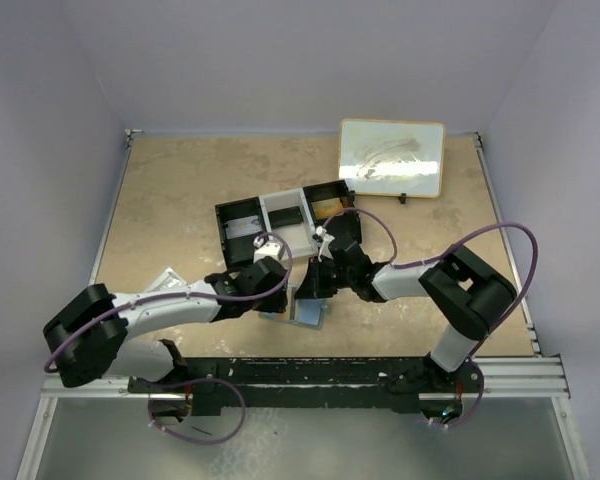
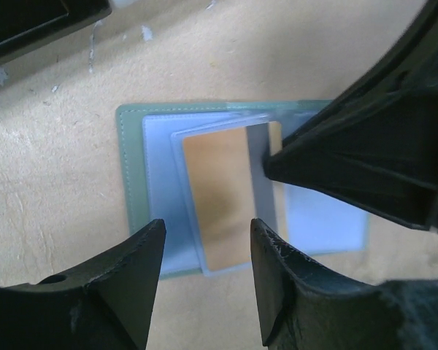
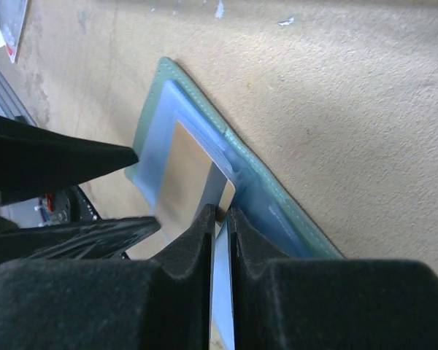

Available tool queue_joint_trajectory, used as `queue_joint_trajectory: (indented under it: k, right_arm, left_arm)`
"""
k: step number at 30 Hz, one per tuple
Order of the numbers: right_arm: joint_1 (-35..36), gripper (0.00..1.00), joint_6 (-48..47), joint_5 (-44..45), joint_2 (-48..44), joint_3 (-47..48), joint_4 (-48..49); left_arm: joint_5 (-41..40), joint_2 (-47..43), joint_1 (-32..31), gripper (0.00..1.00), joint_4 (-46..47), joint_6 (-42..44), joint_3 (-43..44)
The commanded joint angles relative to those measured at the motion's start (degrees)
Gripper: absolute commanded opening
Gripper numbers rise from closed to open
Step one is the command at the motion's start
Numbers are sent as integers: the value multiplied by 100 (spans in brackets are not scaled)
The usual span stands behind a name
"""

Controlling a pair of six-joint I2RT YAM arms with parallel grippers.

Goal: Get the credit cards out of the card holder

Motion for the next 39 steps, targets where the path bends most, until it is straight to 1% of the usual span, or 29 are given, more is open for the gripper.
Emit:
queue_joint_trajectory:
  k: [1,3,5,11,14,16,19,21,32,36,39]
  right_arm:
    - [-9,13,-121,377,218,178,-494]
    - [-9,14,36,325,181,54,-336]
    - [-5,16,252,240,90,-95,-161]
    - [-9,24,979,150,-170,-591,583]
    - [-9,27,1463,-10,-148,-850,1313]
    - [-9,28,1829,-231,-55,-1053,2002]
    - [-5,28,2256,-423,81,-1313,2836]
    - [0,28,2394,-482,157,-1424,3199]
    - [13,16,2395,-440,260,-1462,3278]
    - [9,16,2337,-302,163,-1437,2828]
    - [13,19,2331,-151,142,-1368,2476]
  left_arm:
    - [-445,689,-32,48,87,-53,116]
    - [-479,991,-64,48,66,-96,212]
    - [-609,1074,-152,46,106,-235,182]
    - [-372,704,-282,38,634,-686,-368]
    - [-279,467,-304,35,819,-872,-579]
    - [-217,346,-302,34,952,-966,-676]
    - [-188,320,-304,34,1013,-1059,-707]
    - [-181,369,-311,33,1013,-1067,-686]
    - [-331,388,-330,31,743,-1031,-551]
    - [-363,370,-331,30,655,-1018,-534]
    - [-362,345,-331,28,623,-992,-534]
